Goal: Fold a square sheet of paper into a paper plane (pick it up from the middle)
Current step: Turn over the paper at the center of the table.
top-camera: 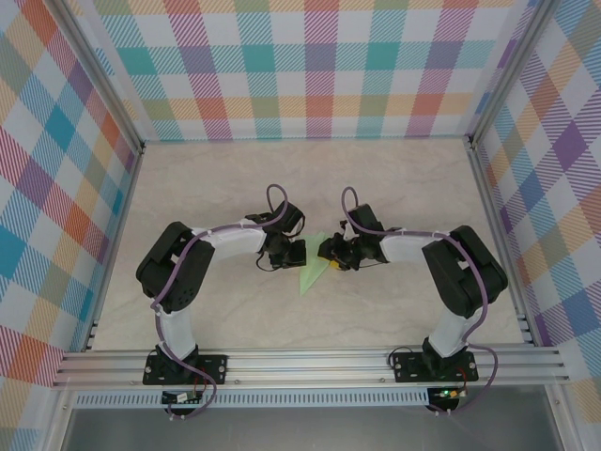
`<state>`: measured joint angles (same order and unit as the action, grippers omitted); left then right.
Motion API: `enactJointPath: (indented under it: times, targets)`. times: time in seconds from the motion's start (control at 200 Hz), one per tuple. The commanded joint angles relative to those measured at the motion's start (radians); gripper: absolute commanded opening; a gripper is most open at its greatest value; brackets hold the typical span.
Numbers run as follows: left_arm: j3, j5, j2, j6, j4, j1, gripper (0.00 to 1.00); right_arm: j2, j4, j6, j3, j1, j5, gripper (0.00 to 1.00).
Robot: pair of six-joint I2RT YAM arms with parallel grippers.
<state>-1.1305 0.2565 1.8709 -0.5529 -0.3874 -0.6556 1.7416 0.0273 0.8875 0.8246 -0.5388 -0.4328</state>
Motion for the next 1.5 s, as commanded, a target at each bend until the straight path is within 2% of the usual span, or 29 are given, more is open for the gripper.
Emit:
enactJointPath:
  times: [0.0, 0.26, 0.64, 0.855, 0.955, 1.07, 1.245, 1.495]
  targets:
    - [0.001, 0.006, -0.009, 0.004, -0.011, 0.007, 0.11, 0.031, 0.066, 0.021, 0.014, -0.016, -0.028, 0.34]
    - [0.015, 0.011, -0.022, -0.012, 0.005, 0.007, 0.11, 0.078, 0.076, 0.022, 0.051, -0.024, -0.005, 0.3]
    - [0.014, 0.021, -0.03, -0.021, 0.017, 0.006, 0.11, 0.13, 0.12, 0.004, 0.082, -0.026, -0.045, 0.21]
    - [0.042, 0.036, -0.084, -0.053, 0.057, 0.01, 0.12, 0.131, 0.1, -0.028, 0.096, -0.026, -0.061, 0.07]
    - [0.068, 0.016, -0.159, -0.071, 0.067, 0.011, 0.14, 0.094, 0.029, -0.064, 0.117, -0.026, -0.057, 0.03]
    - [0.105, -0.068, -0.29, -0.085, 0.041, 0.011, 0.18, 0.02, -0.126, -0.135, 0.159, -0.026, -0.014, 0.03]
    - [0.199, -0.188, -0.48, -0.102, 0.005, 0.013, 0.2, -0.092, -0.423, -0.255, 0.224, -0.027, 0.146, 0.03]
    - [0.33, -0.316, -0.667, -0.134, -0.005, 0.03, 0.25, -0.227, -0.614, -0.297, 0.233, -0.033, 0.289, 0.04]
